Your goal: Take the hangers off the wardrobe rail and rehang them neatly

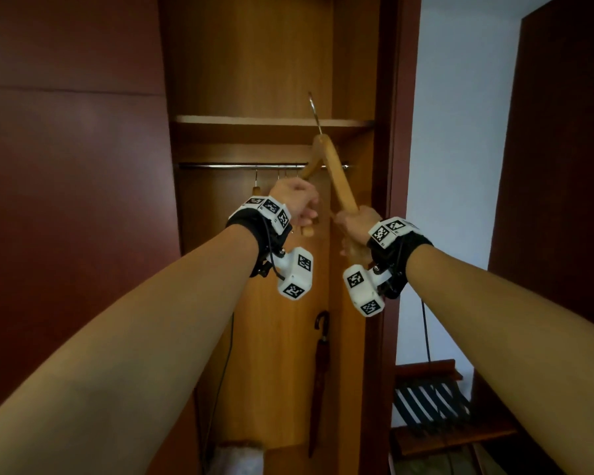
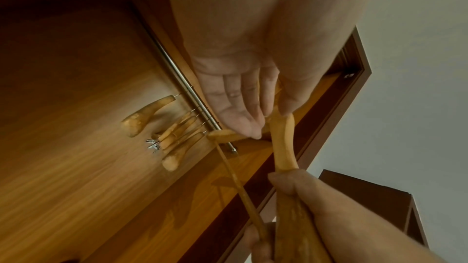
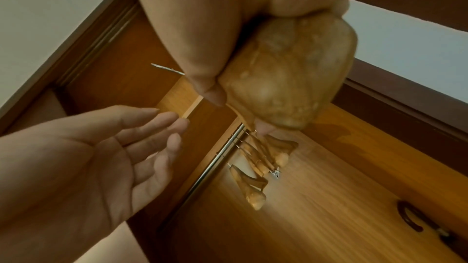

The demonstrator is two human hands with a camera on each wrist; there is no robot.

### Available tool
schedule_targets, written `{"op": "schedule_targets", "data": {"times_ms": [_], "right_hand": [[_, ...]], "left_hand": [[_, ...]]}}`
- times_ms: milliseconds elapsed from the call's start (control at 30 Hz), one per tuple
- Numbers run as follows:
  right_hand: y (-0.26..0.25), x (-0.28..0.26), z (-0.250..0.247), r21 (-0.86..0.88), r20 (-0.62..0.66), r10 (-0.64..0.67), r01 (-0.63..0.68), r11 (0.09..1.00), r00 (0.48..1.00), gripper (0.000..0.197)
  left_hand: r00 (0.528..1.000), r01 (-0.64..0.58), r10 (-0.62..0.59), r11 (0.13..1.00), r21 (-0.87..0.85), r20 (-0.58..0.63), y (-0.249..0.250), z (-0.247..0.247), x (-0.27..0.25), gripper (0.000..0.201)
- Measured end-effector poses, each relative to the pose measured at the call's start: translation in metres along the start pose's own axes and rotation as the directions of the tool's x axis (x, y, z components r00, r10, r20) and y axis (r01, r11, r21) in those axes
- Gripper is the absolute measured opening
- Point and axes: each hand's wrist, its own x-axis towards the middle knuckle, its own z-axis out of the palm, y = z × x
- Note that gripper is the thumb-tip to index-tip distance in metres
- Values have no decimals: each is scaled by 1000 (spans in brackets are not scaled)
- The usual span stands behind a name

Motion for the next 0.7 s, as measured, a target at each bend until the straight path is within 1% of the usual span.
{"op": "schedule_targets", "data": {"times_ms": [100, 167, 233, 433, 600, 667, 700], "right_hand": [[8, 31, -1, -25, -40, 66, -67, 997, 997, 26], [18, 54, -2, -6, -48, 105, -106, 994, 993, 22], [27, 75, -2, -22, -51, 129, -131, 991, 990, 22], [50, 148, -2, -90, 11, 161, -160, 983, 987, 32], [50, 216, 1, -101, 40, 169, -164, 981, 985, 41], [55, 243, 5, -112, 59, 185, -178, 978, 981, 48], [59, 257, 7, -108, 78, 195, -186, 977, 978, 47]], "left_hand": [[1000, 4, -4, 1000, 19, 8, -14, 6, 29, 6], [1000, 1, -1, 1000, 30, 4, -24, 12, 48, 5], [1000, -2, 3, 999, 39, -11, -33, 19, 69, 5], [998, 25, -23, 998, 53, -54, -51, 40, 128, 7], [995, 54, -49, 997, 56, -85, -54, 49, 176, 5], [993, 60, -53, 995, 74, -105, -58, 51, 193, 10], [992, 65, -55, 994, 89, -115, -61, 52, 200, 13]]}}
